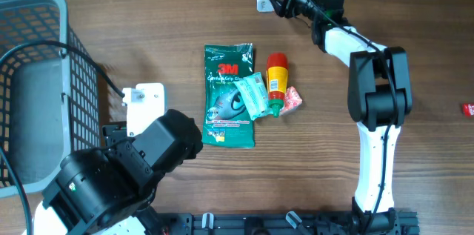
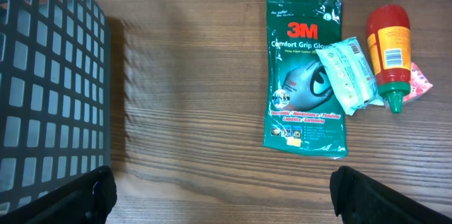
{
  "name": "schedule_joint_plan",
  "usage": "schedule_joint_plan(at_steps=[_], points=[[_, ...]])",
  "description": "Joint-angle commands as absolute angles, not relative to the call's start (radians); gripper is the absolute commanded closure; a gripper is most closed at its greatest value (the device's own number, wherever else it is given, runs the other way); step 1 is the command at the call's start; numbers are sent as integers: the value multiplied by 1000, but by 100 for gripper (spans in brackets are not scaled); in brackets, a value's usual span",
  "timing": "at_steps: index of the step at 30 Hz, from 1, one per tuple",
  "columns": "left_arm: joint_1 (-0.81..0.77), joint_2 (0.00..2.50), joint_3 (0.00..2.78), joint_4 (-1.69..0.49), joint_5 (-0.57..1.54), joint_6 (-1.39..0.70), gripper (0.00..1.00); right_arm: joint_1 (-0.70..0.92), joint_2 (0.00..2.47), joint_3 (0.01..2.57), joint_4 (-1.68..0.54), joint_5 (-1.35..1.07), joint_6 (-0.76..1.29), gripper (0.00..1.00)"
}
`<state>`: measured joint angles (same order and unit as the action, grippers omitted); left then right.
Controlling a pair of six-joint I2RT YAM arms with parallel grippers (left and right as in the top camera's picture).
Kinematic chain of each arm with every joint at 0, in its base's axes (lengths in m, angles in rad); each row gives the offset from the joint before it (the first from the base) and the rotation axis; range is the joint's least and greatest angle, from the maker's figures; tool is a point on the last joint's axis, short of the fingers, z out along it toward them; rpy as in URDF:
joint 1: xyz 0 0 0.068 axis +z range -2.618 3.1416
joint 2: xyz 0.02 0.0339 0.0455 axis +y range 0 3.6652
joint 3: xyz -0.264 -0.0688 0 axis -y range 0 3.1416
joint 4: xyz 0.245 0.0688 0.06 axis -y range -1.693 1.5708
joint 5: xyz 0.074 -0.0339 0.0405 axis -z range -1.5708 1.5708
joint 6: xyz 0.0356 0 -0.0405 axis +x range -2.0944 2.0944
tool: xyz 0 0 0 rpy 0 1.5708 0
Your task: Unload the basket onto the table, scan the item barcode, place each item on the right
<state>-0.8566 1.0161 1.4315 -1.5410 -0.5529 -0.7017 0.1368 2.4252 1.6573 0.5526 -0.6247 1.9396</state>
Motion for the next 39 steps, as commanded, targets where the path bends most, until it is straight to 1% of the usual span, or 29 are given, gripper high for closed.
schedule_joint_plan(at_steps=[1,5,8,11,15,18,20,24,26,29,32,35,39], points=[[-859,1015,1430,-1538,-566,-719,0,144,2416,1721,579,-591,1892,49],[-859,1015,1430,-1538,-566,-719,0,130,2414,1772,569,-632,1627,57],[-859,1015,1430,-1538,-566,-719,0,98,2390,1807,437,-640,1465,57],[-859,1015,1430,-1538,-566,-719,0,46,2336,1814,321,-650,1349,56],[-859,1015,1430,-1538,-566,-719,0,-66,2231,1814,207,-682,1231,56],[-859,1015,1430,-1538,-566,-719,0,-166,2151,1814,60,-652,1090,55],[-859,1015,1430,-1538,-566,-719,0,-251,2106,1814,-102,-564,995,55],[-859,1015,1430,-1538,-566,-719,0,-412,2097,1809,-339,-351,932,52],[-859,1015,1430,-1538,-566,-719,0,-473,2103,1799,-422,-243,904,52],[-859,1015,1430,-1538,-566,-719,0,-550,2104,1791,-567,-7,838,52],[-859,1015,1430,-1538,-566,-719,0,-597,2104,1791,-648,187,695,48],[-859,1015,1430,-1538,-566,-719,0,-621,2104,1791,-693,265,602,45],[-859,1015,1430,-1538,-566,-719,0,-644,2145,1791,-702,340,549,44]])
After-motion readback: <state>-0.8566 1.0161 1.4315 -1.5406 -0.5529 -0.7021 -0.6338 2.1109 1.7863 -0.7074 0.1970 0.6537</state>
